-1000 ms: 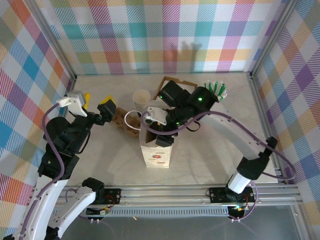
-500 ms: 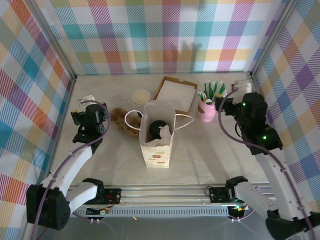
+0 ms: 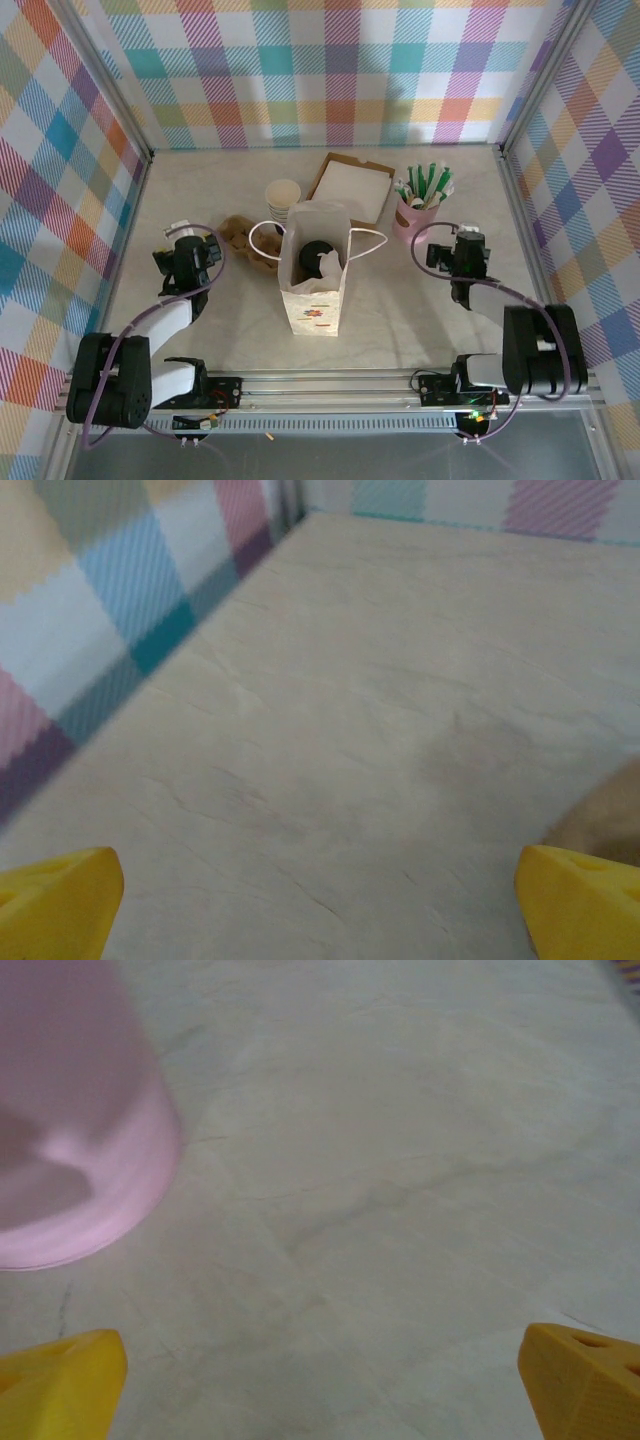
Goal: Pack the takeout coffee
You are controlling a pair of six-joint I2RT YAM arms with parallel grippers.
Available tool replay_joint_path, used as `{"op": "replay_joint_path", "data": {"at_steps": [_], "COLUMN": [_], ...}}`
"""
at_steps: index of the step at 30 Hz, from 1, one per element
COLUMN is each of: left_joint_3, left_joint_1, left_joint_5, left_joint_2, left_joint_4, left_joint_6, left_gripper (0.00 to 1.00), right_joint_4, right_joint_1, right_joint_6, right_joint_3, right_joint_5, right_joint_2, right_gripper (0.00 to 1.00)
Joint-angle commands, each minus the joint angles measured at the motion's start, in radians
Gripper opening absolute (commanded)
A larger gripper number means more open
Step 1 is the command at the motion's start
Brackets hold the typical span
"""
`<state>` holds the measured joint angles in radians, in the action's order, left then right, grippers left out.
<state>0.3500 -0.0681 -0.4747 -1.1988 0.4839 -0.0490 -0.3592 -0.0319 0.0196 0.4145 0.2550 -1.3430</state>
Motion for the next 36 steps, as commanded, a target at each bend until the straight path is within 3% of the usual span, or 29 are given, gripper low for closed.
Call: {"op": "replay_joint_path", "data": {"at_steps": [1,5,9,11,14,17,36], "left_joint_3": [-0.081,-0.091,-0.108,-0.088,-0.041,-0.007,0.114], "left_joint_1": [0.019,0.021,0.024,0.024,0.029,0.011,-0.047], "left_joint_5": [0.193,0.245,0.271,0.194,0.167,0.128,0.105], "left_joint_2": [-0.069,-0.14,-0.237,-0.269,-0.269,-0.277,-0.34], "left_joint_4": [0.337,0.419,0.56,0.551,0.458,0.404,0.254], "left_joint_6": [-0.054,-0.019,0.005,-0.025,-0.042,-0.031,0.035], "left_gripper": [1.0,1.0,1.0,1.0,1.0,1.0,1.0], "right_joint_4": [-0.205,-0.293,-0.609,-0.668,-0.589,-0.573,-0.55], "right_joint_1": [0.023,0.066,0.075,0.076,0.076,0.078,0.075], "right_joint_6": [-0.039,-0.02,-0.026,-0.013,0.033,0.037,0.04], "right_joint_3": [0.032,0.012,-0.089,-0.092,-0.065,-0.056,-0.048], "right_joint_5": [-0.182,-0.395,-0.48,-0.456,-0.349,-0.334,-0.318], "right_joint_2": [-0.029,-0.039,-0.165,-0.202,-0.192,-0.191,-0.188], "right_gripper": [0.99,0.99,0.99,0.99,0.99,0.99,0.99]}}
